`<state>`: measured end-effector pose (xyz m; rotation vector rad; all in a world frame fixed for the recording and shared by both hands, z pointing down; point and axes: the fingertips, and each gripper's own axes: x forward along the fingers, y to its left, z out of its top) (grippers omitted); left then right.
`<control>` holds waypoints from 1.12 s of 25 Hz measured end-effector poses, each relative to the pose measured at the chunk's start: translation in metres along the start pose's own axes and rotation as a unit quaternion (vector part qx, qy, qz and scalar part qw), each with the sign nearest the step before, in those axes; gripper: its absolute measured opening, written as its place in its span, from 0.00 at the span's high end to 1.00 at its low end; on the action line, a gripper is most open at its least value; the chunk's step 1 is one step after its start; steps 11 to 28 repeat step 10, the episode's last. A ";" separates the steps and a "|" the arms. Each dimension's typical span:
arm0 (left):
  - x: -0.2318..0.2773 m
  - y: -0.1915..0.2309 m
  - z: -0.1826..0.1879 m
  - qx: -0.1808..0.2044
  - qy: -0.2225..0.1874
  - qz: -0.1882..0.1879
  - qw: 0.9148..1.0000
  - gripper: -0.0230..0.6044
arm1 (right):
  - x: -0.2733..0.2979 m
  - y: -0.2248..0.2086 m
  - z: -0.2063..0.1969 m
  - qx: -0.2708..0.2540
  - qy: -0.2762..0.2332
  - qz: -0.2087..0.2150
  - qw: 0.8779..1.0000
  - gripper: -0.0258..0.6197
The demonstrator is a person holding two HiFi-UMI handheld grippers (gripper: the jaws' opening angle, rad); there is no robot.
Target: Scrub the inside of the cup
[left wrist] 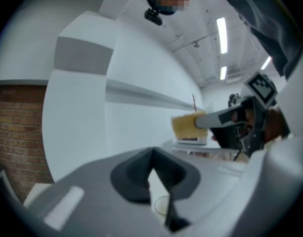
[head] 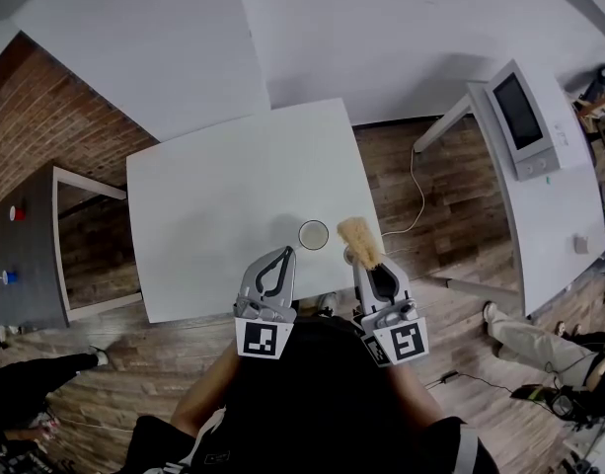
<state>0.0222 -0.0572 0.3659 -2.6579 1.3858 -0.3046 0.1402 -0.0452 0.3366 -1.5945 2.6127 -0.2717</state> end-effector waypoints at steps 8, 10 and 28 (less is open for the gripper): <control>-0.004 0.003 -0.001 -0.002 -0.001 -0.002 1.000 0.96 | 0.001 0.004 0.002 0.002 -0.005 -0.007 1.000 0.90; -0.005 0.003 -0.002 -0.005 0.000 -0.002 1.000 0.96 | 0.001 0.004 0.002 0.000 -0.007 -0.008 1.000 0.90; -0.005 0.003 -0.002 -0.005 0.000 -0.002 1.000 0.96 | 0.001 0.004 0.002 0.000 -0.007 -0.008 1.000 0.90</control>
